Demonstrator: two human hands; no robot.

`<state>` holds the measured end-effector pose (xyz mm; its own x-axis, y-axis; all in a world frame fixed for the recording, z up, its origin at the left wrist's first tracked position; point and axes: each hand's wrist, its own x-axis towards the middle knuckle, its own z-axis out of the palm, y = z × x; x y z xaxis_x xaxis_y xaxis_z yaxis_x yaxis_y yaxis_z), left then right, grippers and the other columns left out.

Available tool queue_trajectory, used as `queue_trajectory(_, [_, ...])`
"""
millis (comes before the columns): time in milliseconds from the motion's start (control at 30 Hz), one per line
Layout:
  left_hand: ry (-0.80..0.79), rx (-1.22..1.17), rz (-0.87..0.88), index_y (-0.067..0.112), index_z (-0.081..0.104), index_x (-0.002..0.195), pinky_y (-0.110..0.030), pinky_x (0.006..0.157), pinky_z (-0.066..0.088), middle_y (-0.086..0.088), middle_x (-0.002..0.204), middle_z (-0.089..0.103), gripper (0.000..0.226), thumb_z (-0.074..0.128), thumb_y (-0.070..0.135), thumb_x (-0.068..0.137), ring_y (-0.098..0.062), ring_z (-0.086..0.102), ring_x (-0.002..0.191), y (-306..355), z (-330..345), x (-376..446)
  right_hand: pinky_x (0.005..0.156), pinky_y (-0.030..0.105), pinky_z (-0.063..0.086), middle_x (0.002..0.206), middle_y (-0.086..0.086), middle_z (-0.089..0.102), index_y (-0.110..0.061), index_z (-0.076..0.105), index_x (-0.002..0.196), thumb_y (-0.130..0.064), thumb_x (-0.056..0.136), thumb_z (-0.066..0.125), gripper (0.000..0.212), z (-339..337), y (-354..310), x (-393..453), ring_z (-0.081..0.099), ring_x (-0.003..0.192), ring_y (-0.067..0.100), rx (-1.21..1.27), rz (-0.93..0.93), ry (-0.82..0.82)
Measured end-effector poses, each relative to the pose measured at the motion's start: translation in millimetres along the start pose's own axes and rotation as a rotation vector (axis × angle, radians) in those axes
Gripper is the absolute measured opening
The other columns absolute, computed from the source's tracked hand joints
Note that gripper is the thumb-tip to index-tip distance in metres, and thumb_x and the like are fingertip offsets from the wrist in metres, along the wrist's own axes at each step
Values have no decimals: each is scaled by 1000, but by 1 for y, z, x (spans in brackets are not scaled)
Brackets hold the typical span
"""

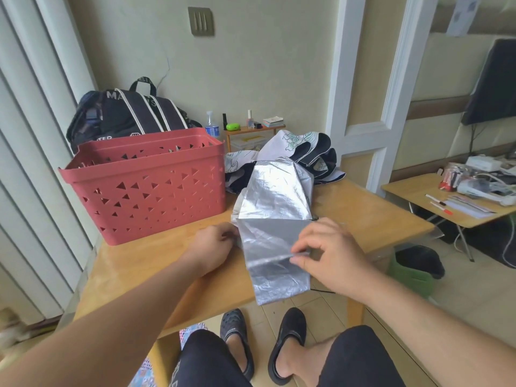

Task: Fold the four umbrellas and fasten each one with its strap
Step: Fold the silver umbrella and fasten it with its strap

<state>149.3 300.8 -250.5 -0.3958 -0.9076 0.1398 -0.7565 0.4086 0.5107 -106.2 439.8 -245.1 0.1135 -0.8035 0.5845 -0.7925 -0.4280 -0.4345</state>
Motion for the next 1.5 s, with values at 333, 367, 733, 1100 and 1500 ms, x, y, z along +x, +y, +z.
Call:
queue_trajectory(333, [426, 78, 138, 17, 58, 109, -38, 89, 38, -3, 111, 54, 23, 55, 8, 89, -27, 45, 105, 19, 11, 2, 98, 34, 38, 86, -28, 51, -36, 76, 87, -45, 92, 67, 15, 20, 13, -26, 43, 105, 2, -214, -123, -237])
queue_trajectory(367, [428, 115, 230, 17, 61, 116, -38, 93, 38, -4, 118, 54, 30, 56, 8, 88, -27, 44, 111, 26, 12, 5, 99, 33, 36, 85, -29, 50, -37, 76, 87, -51, 91, 64, 19, 20, 12, -26, 43, 106, 1, -221, -111, -270])
queue_trajectory(733, [-291, 538, 254, 26, -9, 166, -56, 127, -7, 2, 173, -20, 78, 14, 67, 104, -29, -23, 157, 67, 63, 19, 101, 34, 44, 120, -3, 57, -23, 71, 121, -33, 96, 63, 29, 34, 58, 39, 54, 116, 20, -259, 303, -224])
queue_trajectory(1100, [-55, 437, 513, 28, 35, 161, -39, 125, 19, 1, 169, 31, 74, 51, 63, 98, -23, 29, 154, 42, 41, 6, 120, 36, 26, 139, -12, 33, -40, 48, 149, -64, 87, 70, 70, 17, 57, 30, 26, 137, 11, -141, 357, -504])
queue_trajectory(1500, [-460, 505, 335, 31, -11, 165, -51, 126, -16, 2, 171, -25, 129, 41, 102, 70, -16, -31, 154, 40, 47, 2, 106, 43, 45, 135, -10, 52, -39, 58, 138, -80, 80, 63, 72, 3, 41, 47, 47, 131, 15, -360, 264, -349])
